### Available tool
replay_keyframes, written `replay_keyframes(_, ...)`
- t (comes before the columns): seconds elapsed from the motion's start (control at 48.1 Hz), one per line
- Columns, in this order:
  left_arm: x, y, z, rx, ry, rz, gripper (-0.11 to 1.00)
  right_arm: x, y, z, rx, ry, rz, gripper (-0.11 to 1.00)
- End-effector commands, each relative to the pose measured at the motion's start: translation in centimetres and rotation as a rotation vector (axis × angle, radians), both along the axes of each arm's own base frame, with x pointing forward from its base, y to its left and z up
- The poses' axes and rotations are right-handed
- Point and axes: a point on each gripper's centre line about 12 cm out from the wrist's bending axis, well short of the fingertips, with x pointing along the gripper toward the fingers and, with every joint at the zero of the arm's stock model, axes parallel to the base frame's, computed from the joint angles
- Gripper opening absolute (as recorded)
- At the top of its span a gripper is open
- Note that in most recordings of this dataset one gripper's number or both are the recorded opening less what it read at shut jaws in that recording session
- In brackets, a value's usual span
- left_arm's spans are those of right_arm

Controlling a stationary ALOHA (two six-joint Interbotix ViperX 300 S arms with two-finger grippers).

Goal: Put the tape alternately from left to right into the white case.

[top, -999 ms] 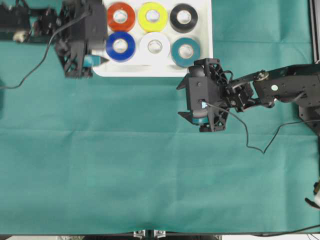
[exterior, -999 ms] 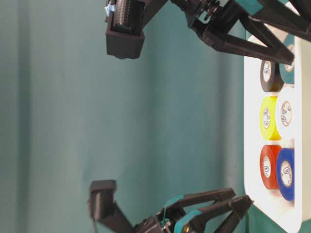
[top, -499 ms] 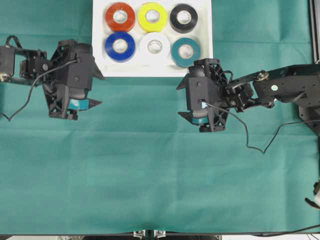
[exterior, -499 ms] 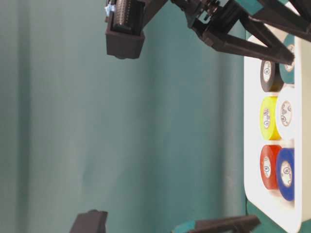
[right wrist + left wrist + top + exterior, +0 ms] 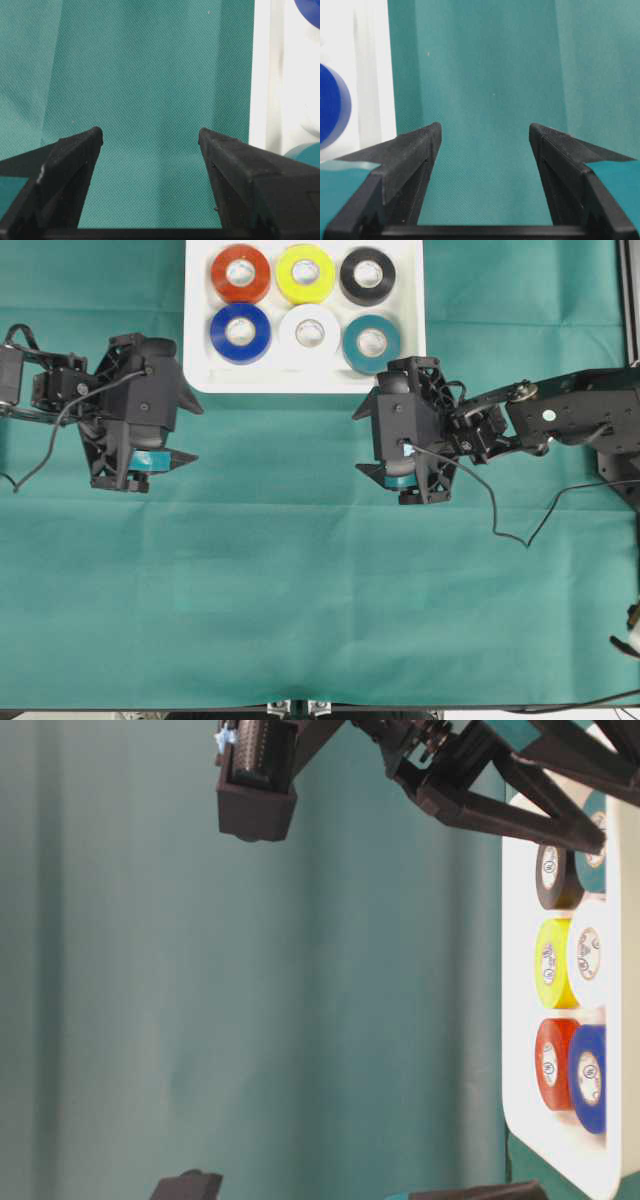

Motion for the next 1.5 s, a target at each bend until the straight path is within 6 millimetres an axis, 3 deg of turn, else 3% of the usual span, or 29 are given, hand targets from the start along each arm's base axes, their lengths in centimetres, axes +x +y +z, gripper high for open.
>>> replay_keyframes(0.0, -0.1, -0.1, 1.3, -0.002, -0.048, -0.004, 0.95, 0.5, 0.2, 1.5, 0.003, -0.046, 0.007, 0.83)
replay_keyframes(0.582, -3.0, 0.0, 2.7, -0.007, -0.201, 0.001, 0.95, -2.5, -0.3, 4.9, 0.0, -0.15, 0.01, 0.83)
replay_keyframes(1.477, -6.7, 0.1, 2.9, -0.044, -0.302, 0.032, 0.95, -3.3, -0.1, 6.1, 0.028, -0.219, 0.033, 0.83)
